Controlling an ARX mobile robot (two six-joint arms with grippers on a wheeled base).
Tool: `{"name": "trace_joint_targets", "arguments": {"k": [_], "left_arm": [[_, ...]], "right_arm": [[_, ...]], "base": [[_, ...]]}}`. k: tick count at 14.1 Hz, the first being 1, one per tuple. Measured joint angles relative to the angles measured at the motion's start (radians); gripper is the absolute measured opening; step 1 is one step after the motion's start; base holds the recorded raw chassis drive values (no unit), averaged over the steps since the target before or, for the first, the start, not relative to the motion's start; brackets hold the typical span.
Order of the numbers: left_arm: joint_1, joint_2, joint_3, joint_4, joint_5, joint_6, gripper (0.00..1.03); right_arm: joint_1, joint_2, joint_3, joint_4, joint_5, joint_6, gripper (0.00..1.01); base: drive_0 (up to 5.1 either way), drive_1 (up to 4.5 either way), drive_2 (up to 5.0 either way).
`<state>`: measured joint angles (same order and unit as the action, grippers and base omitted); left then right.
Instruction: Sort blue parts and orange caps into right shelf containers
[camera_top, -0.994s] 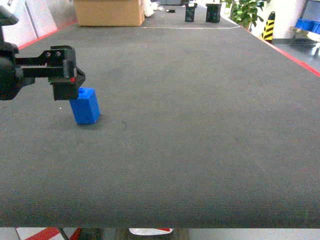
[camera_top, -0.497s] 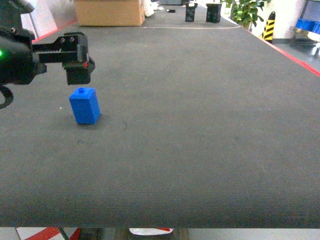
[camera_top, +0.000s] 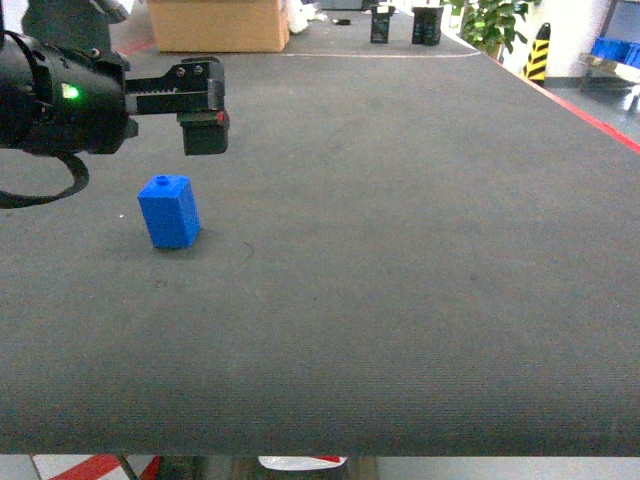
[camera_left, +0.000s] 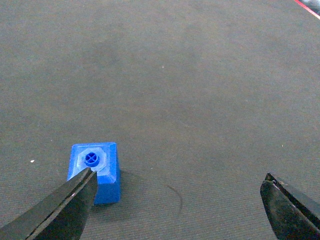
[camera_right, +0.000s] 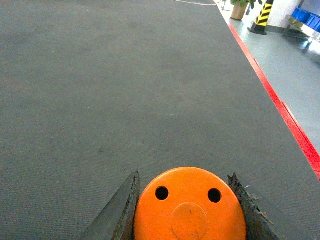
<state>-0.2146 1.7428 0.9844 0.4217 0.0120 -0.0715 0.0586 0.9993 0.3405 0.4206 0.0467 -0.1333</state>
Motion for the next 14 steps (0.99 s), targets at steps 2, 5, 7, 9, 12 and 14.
{"name": "trace_joint_targets", "arguments": {"k": [2, 5, 7, 9, 12, 14], "left_arm": [[-0.004, 0.058, 0.085, -0.011, -0.017, 0.000, 0.98], [0.066, 0.269, 0.317, -0.099, -0.036, 0.008, 0.98], [0.081, 0.303, 0.341, -0.119, -0.031, 0.007, 0.98], [0.084, 0.335, 0.349, -0.126, -0.035, 0.007, 0.98], [0.092, 0.369, 0.349, -0.121, -0.050, 0.006, 0.98], [0.098, 0.381, 0.349, -0.115, -0.061, 0.006, 0.98]], "right_arm": [[0.000, 0.000, 0.000, 0.000, 0.000, 0.000, 0.45], [0.000, 0.000, 0.000, 0.000, 0.000, 0.000, 0.44], [0.000, 0.000, 0.000, 0.000, 0.000, 0.000, 0.44], [0.000, 0.000, 0.000, 0.000, 0.000, 0.000, 0.44], [0.000, 0.000, 0.000, 0.000, 0.000, 0.000, 0.44], [0.000, 0.000, 0.000, 0.000, 0.000, 0.000, 0.44]], "base": [[0.0, 0.00, 0.0], [0.0, 0.00, 0.0], [0.0, 0.00, 0.0], [0.0, 0.00, 0.0], [0.0, 0.00, 0.0], [0.0, 0.00, 0.0]]}}
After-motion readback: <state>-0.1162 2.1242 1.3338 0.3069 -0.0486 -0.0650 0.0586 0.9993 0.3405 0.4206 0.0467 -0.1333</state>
